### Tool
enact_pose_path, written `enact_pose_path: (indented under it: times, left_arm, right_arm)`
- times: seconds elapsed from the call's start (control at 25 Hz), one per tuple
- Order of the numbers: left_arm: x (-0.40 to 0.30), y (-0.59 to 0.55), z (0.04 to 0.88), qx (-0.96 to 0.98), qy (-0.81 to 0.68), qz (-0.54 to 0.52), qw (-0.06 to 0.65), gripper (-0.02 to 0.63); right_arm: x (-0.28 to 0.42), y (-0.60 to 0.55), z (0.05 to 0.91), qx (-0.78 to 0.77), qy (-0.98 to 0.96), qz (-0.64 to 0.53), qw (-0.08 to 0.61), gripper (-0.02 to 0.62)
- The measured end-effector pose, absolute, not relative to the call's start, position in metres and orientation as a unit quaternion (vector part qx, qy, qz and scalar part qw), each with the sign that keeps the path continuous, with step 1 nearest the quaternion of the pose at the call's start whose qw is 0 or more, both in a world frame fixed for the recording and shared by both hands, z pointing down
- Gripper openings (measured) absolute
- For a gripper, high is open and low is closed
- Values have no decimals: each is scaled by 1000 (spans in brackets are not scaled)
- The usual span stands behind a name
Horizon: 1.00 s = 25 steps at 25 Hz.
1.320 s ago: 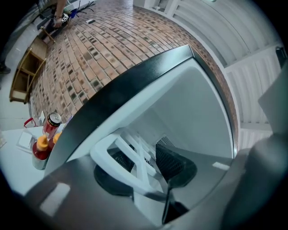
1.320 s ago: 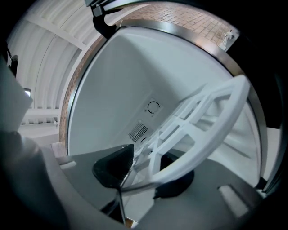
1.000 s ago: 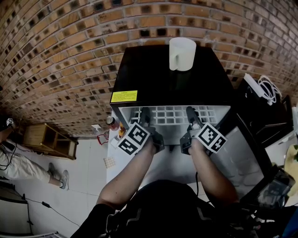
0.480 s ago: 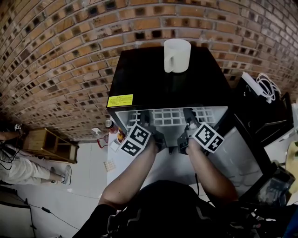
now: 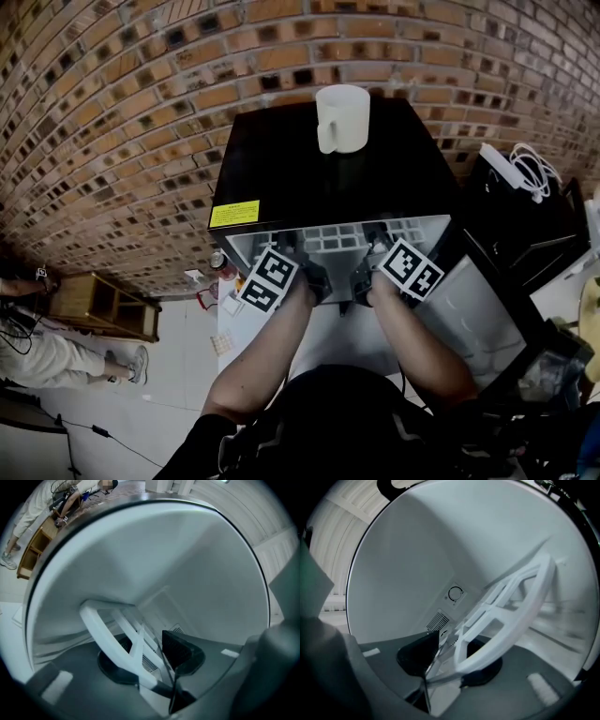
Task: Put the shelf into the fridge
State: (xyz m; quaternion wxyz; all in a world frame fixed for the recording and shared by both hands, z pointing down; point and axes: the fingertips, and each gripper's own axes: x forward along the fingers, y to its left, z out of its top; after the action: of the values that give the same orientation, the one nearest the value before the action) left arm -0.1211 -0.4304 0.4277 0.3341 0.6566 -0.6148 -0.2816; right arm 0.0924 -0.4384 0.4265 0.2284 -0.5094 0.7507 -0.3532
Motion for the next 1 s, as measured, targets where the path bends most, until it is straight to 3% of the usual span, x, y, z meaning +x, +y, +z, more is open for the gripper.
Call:
enact_pose_path:
  times: [0.68,1.0]
  left_arm:
    - [-121,-452,424,673,-610,-277,313,133]
    - [-112,-442,426,702,-607,-223,299,172]
  right_arm:
    - [90,-460,424,-511,750,-350,233,152]
    - [93,-458,428,-508,748,-361,226,156]
